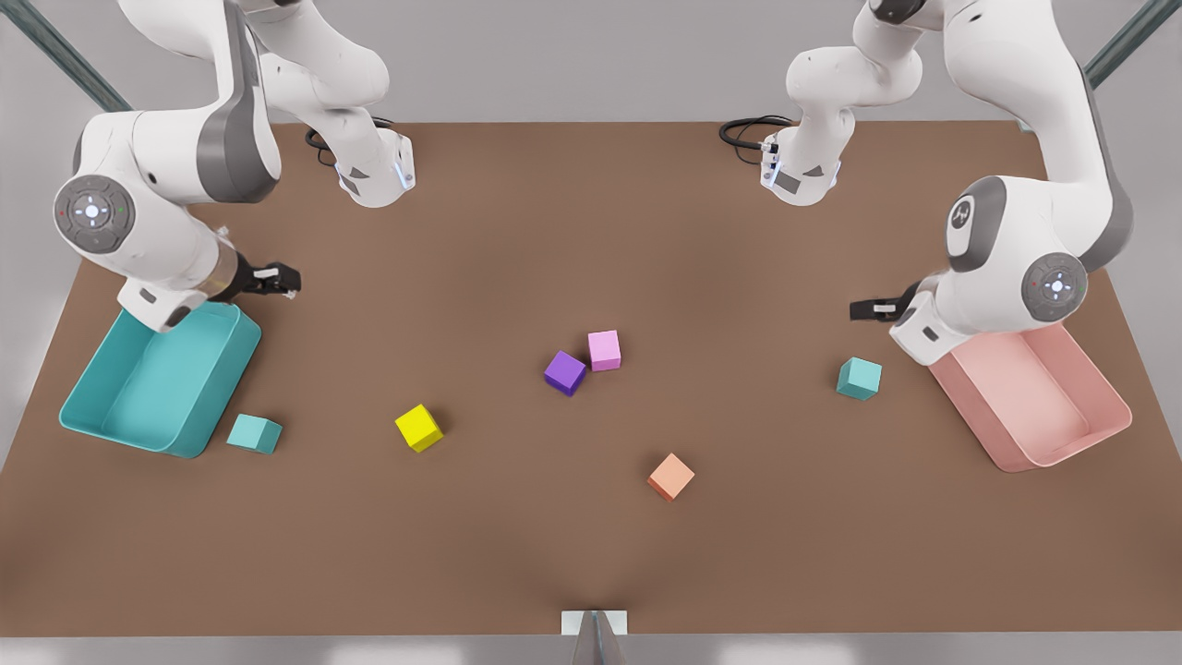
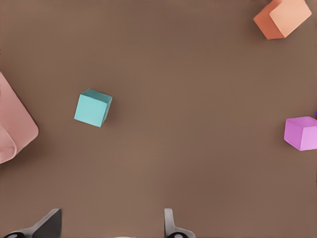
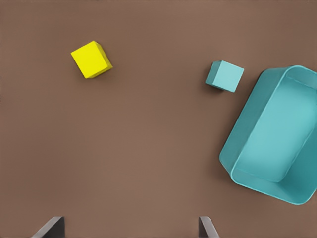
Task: Stack the two blue cubes on top of each other
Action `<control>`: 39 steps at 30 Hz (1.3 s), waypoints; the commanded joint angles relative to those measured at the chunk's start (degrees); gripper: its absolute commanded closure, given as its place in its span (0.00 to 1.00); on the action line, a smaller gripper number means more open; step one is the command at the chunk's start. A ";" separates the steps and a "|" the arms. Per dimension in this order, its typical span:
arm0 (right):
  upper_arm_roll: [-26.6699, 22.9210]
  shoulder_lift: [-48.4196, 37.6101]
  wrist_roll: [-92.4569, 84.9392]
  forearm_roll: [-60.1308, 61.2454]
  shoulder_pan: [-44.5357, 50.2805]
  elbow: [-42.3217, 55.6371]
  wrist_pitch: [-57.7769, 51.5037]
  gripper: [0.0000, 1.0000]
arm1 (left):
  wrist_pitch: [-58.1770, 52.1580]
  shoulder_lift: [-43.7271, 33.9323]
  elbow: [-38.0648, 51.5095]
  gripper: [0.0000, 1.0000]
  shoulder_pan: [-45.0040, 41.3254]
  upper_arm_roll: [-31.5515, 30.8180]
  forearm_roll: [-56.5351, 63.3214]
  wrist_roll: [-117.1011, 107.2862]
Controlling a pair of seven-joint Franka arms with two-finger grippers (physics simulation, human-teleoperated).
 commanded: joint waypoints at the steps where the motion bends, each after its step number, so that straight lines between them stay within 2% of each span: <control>1: 0.01 -0.05 -0.93 0.73 0.42 -0.08 5.20 0.00 | 8.98 -0.04 0.07 0.00 0.05 -0.06 0.18 -5.54; 3: -0.16 1.80 -1.63 0.20 0.24 0.36 5.20 0.00 | 8.98 -0.04 0.07 0.00 0.14 -0.06 0.26 -5.54; 5: -1.30 10.85 -2.42 -0.06 -0.37 1.59 6.60 0.00 | 8.89 0.05 -0.01 0.00 0.23 -0.06 0.26 -5.54; 7: -4.38 16.74 -2.33 0.55 -3.09 0.97 14.25 0.00 | 8.54 0.75 -0.01 0.00 0.05 -0.06 0.26 -5.72; 8: -4.38 19.29 -2.33 0.64 -5.64 0.80 16.80 0.00 | 8.63 0.84 -0.01 0.00 0.05 -0.06 0.26 -5.72; 15: -5.44 27.11 -1.54 0.90 -9.69 -1.05 30.25 0.00 | 8.54 1.63 -0.10 0.00 0.23 -0.06 0.26 -5.63; 18: -5.44 28.43 -2.25 3.10 -11.88 -1.22 31.22 0.00 | 8.54 1.90 -0.19 0.00 0.23 -0.06 0.26 -5.63; 24: -5.44 30.28 0.83 6.97 -13.56 -1.66 40.27 0.00 | 8.54 2.34 -0.19 0.00 0.32 -0.06 0.26 -5.63; 30: -5.52 31.60 -0.14 6.53 -14.26 -2.45 40.45 0.00 | 8.89 2.34 0.25 0.00 -0.12 -0.14 0.35 -5.72; 39: -5.88 31.60 -0.31 5.56 -14.26 -4.65 39.92 0.00 | 5.90 2.16 2.36 0.00 -0.04 -4.01 2.19 -5.54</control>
